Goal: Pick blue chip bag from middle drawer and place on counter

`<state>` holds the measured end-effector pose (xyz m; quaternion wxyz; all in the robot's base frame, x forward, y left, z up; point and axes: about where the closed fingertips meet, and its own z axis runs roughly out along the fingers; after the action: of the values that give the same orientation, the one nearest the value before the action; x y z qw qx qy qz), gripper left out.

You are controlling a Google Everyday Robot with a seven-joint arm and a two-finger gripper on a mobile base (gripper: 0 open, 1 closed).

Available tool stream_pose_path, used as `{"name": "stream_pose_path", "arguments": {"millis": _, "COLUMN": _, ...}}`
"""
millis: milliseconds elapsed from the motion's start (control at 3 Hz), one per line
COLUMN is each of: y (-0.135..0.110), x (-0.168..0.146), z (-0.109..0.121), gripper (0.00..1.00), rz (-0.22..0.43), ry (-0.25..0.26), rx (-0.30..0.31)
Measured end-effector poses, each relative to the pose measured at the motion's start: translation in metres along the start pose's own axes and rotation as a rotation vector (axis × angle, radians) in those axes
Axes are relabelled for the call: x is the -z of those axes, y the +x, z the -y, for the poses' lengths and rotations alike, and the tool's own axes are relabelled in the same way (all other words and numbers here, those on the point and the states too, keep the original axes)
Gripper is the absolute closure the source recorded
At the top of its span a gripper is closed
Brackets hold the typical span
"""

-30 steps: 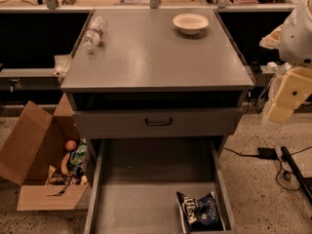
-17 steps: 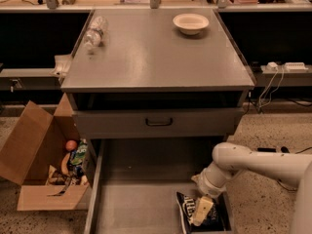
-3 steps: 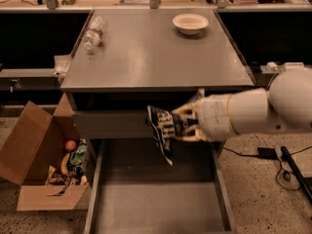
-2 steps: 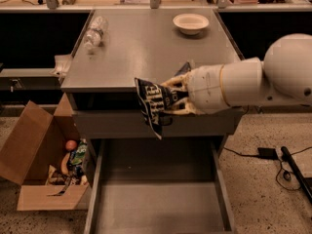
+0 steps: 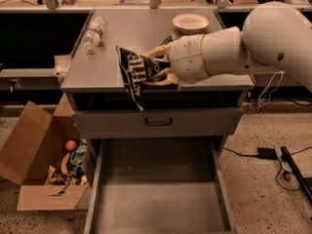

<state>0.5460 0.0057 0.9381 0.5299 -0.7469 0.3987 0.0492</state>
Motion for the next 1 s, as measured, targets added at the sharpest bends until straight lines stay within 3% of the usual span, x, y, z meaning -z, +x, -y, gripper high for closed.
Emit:
{"name": "stream_pose_path", "arguments": {"millis": 333, "y": 0.031, "x": -0.027, "z": 0.039, "gripper": 1.0, "rz": 0.062, "ry": 0.078, "rx": -0.11}}
{"name": "stream_pose_path", "arguments": {"millis": 667, "y": 0.045, "x": -0.057, "z": 0.085, "gripper": 1.0, "rz": 0.14, "ry": 0.114, "rx": -0.17}}
{"name": "stream_pose_path", "arguments": {"millis": 1000, "y": 0.058, "x": -0.088, "z": 0.127, "gripper": 1.0, "rz": 0.158, "ry": 0.116, "rx": -0.211}}
